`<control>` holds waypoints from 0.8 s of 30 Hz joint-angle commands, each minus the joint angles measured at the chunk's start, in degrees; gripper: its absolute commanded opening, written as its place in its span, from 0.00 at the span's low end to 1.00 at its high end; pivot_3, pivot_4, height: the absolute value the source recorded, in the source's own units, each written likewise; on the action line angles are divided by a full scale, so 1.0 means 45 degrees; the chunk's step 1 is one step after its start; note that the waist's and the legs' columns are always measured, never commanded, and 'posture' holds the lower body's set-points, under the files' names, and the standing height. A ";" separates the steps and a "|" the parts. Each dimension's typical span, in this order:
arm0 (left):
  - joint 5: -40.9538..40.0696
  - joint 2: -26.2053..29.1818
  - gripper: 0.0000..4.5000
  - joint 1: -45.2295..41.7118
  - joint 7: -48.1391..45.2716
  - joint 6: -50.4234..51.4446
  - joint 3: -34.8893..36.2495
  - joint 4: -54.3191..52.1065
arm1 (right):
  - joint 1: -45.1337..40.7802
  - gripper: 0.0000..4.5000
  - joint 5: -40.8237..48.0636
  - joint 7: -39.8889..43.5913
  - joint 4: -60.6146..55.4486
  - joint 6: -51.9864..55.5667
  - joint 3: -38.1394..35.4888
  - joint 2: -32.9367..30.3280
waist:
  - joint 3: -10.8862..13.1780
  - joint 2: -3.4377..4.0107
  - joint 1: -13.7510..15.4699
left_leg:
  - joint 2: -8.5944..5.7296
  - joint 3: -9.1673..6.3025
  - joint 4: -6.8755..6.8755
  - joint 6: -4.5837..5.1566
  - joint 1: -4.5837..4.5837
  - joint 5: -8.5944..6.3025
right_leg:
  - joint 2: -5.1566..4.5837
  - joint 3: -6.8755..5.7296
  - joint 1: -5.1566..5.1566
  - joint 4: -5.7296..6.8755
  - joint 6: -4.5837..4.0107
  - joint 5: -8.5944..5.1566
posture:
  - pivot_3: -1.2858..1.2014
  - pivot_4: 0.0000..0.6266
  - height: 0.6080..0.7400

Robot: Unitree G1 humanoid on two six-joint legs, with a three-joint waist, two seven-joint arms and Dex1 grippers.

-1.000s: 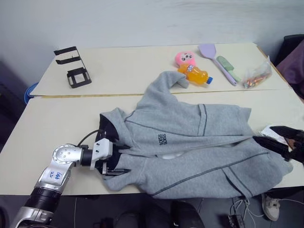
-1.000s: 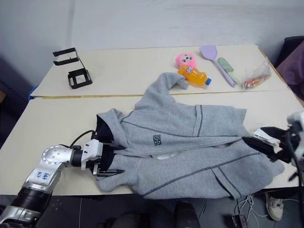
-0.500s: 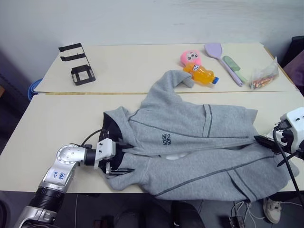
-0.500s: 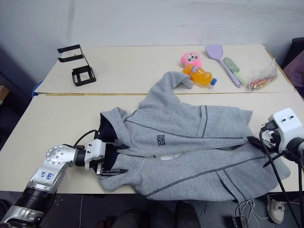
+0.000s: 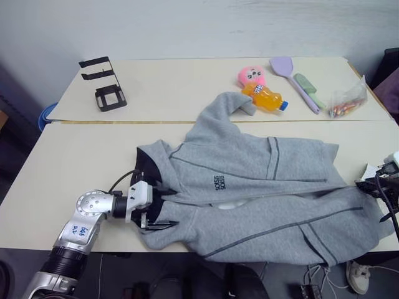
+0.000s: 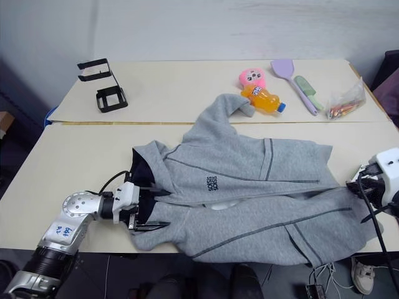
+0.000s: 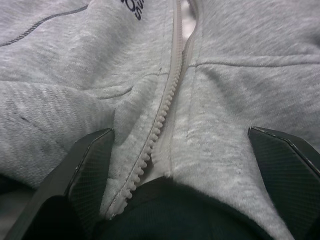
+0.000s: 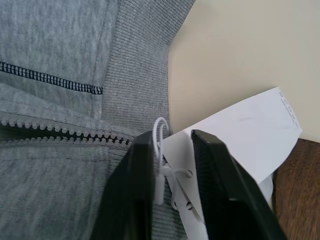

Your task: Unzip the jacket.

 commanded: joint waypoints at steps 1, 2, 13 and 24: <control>0.0067 -0.0042 1.00 0.0380 -0.0375 0.0411 -0.0423 -0.0042 | 0.0004 0.01 -0.0453 0.0102 0.0334 -0.0763 -0.0963 0.0093 | 0.0002 -0.0004 -0.0001 | -0.0001 0.0000 0.0000 0.0001 0.0000 0.0000 | 0.0000 -0.0001 0.0000 0.0001 0.0000 0.0000 | 0.52 0.24 1.00; 0.0243 -0.0011 1.00 0.0379 -0.0285 0.0389 -0.0459 0.0041 | -0.0002 0.01 -0.0720 0.0018 0.0599 -0.1125 -0.1083 0.0046 | 0.0004 -0.0006 0.0003 | -0.0003 0.0001 0.0000 0.0002 -0.0001 -0.0001 | 0.0001 -0.0005 0.0000 0.0000 0.0000 0.0000 | 0.52 0.24 1.00; 0.2745 0.0684 1.00 0.0451 0.0868 0.0205 -0.1293 0.1242 | -0.1225 0.01 -0.3823 -0.1082 0.4907 -0.7688 -0.0889 -0.0062 | 0.0001 -0.0011 -0.0040 | -0.0022 0.0021 0.0009 0.0016 0.0041 0.0017 | -0.0009 -0.0020 0.0034 0.0012 0.0018 0.0015 | 0.52 0.24 1.00; 0.3897 0.2039 1.00 0.0296 0.2301 -0.0293 -0.1756 0.2938 | -0.3835 0.01 -0.6500 -0.3457 1.0005 -1.4605 0.1061 -0.0331 | -0.0079 0.0125 -0.0301 | 0.0003 0.0009 -0.0097 -0.0104 0.0253 0.0026 | -0.0016 0.0044 0.0225 0.0036 -0.0037 -0.0007 | 0.52 0.24 1.00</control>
